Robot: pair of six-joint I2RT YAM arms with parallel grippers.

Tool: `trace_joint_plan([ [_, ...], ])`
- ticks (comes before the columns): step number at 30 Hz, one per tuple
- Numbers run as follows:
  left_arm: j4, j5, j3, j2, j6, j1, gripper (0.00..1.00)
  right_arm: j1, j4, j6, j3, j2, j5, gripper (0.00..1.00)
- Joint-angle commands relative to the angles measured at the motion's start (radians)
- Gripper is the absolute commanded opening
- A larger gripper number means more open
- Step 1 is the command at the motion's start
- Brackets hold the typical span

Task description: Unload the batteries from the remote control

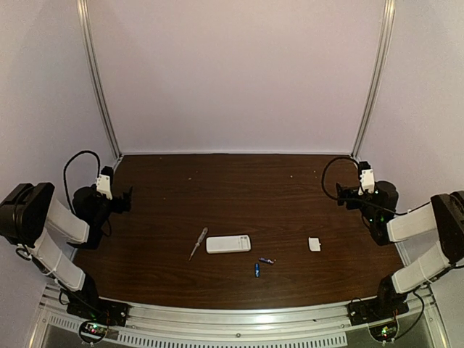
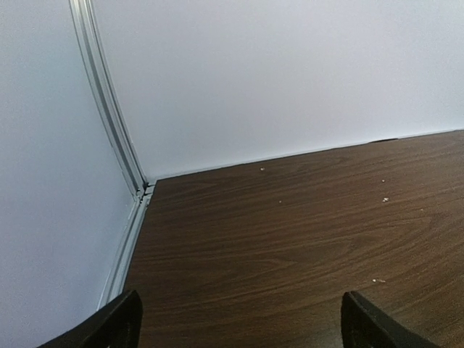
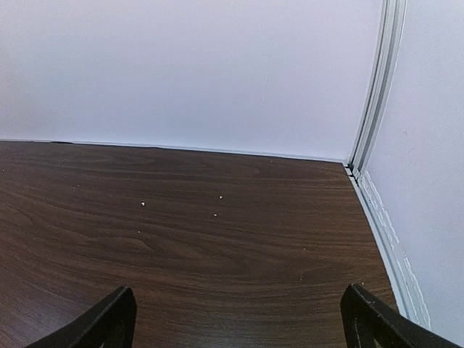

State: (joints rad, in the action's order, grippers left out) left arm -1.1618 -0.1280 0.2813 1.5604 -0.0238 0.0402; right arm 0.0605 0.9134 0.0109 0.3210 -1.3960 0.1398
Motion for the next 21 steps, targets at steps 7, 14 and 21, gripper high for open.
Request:
trace_joint_plan([
  [7,-0.038,0.042,0.001,0.007,0.019,0.003,0.97,-0.039,0.284,-0.01,-0.043,-0.157,-0.06,1.0],
  [14,-0.039,0.041,0.001,0.007,0.019,0.003,0.97,-0.04,0.282,-0.005,-0.043,-0.16,-0.052,1.0],
  [21,-0.038,0.041,0.001,0.007,0.018,0.003,0.97,-0.039,0.279,-0.003,-0.042,-0.158,-0.057,1.0],
])
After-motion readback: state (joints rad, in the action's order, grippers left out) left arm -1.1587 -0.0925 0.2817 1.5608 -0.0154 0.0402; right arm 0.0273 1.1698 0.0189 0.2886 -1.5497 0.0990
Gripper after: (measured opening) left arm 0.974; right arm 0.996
